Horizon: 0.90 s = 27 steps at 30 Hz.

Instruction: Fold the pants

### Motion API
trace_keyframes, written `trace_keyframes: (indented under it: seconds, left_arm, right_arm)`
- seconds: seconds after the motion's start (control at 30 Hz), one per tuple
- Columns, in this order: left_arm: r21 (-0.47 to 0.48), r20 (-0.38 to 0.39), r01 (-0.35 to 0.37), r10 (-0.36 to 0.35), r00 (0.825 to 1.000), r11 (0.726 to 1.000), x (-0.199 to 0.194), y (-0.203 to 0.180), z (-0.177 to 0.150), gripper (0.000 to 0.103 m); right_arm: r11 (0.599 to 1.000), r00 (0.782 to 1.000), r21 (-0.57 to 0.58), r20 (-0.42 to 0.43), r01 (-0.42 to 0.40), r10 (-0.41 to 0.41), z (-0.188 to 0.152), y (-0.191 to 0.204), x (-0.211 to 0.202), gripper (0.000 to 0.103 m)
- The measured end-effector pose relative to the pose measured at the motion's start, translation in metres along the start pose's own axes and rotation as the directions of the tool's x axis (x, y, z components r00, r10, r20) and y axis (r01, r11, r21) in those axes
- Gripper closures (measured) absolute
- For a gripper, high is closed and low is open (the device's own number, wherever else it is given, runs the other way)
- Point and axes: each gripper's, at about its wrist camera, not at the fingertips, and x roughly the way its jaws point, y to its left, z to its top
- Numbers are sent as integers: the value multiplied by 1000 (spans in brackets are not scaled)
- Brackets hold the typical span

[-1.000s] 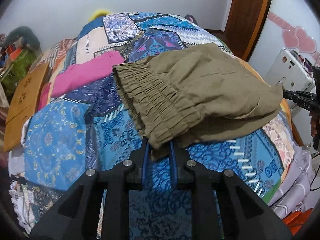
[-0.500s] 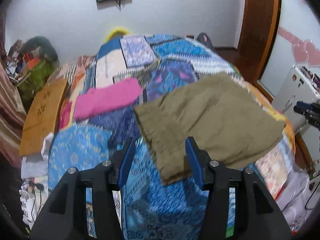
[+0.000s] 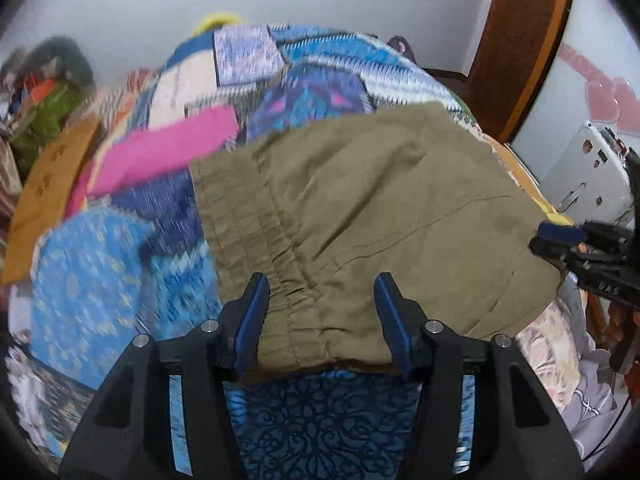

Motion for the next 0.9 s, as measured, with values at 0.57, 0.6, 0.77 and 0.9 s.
trace_keyframes:
  seconds: [0.57, 0.6, 0.77, 0.9]
  left_arm:
    - [-8, 85, -102, 102, 991, 995, -24, 55, 68, 42]
    - [-19, 78, -106, 108, 991, 994, -18, 61, 74, 42]
    - [-59, 16, -96, 97, 995, 994, 14, 84, 95, 42]
    - [-67, -15, -78, 77, 997, 995, 38, 88, 105, 42]
  right_arm:
    - [993, 992, 62, 67, 101, -105, 46, -58, -35, 70]
    - [993, 991, 56, 75, 108, -112, 53, -59, -33, 70]
    - [991, 987, 30, 94, 130, -132, 87, -66, -17, 68]
    - [989, 984, 21, 98, 145, -146, 109, -74, 8, 60]
